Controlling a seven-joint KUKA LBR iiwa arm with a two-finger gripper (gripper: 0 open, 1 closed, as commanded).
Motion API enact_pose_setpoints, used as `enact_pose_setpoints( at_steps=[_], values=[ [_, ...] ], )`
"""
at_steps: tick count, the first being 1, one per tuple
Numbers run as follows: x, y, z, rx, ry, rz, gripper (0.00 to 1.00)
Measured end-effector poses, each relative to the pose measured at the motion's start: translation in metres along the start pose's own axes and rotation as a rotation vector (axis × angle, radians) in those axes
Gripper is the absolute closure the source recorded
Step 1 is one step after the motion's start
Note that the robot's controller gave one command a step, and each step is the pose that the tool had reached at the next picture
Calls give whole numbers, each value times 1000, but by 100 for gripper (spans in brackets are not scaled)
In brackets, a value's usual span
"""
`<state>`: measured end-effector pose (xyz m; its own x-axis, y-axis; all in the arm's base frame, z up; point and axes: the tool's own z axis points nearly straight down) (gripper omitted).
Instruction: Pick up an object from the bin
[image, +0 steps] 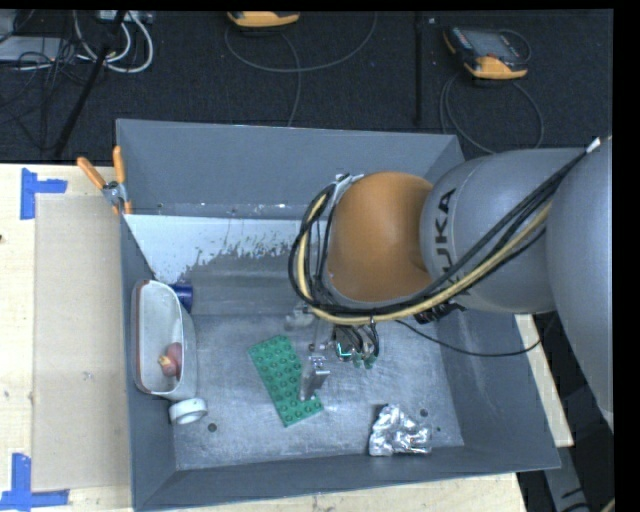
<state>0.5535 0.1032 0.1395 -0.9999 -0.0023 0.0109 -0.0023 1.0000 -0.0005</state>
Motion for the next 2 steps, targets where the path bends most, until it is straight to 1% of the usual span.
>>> enact_pose_setpoints(
  at_steps=[1,2],
  values=[
    [-8,-9,49,-4,-23,30,0],
    [-8,-9,51,-5,-25,36,100]
  ],
)
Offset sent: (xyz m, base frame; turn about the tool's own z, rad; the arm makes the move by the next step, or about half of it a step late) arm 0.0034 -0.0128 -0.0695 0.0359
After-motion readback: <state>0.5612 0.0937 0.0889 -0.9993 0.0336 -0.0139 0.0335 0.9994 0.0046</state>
